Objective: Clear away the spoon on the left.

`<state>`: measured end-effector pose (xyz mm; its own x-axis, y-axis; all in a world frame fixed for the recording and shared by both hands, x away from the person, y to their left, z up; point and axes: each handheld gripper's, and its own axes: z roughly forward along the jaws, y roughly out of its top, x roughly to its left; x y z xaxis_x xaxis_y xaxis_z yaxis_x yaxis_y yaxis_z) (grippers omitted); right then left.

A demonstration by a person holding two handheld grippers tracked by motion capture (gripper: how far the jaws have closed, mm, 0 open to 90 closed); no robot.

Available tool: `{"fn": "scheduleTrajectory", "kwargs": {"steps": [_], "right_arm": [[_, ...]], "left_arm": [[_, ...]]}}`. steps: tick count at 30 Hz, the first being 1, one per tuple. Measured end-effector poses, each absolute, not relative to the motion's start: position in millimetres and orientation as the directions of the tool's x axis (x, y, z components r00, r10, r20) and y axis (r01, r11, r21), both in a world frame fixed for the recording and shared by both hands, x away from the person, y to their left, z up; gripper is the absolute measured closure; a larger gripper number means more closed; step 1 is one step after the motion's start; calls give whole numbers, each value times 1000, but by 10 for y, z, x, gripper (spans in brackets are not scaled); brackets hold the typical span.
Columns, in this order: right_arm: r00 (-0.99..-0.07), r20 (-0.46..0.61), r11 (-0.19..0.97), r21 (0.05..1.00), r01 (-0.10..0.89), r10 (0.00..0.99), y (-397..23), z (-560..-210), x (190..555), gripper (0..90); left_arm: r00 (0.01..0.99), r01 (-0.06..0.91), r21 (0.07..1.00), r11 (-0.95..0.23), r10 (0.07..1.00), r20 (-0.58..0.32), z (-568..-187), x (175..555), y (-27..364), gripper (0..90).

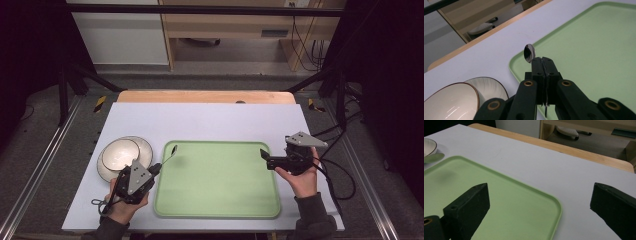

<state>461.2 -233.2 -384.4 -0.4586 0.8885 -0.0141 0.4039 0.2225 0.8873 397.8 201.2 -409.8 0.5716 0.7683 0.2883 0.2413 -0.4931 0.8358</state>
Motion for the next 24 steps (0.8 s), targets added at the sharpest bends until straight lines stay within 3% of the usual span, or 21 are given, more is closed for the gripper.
{"fn": "scheduleTrajectory", "kwargs": {"steps": [24], "right_arm": [[-465, -20, 233, 883, 407, 885, -2320, -3856, 4621, 27]], "left_arm": [[568, 258, 767, -588, 734, 372, -4318, 4043, 1783, 888]]}}
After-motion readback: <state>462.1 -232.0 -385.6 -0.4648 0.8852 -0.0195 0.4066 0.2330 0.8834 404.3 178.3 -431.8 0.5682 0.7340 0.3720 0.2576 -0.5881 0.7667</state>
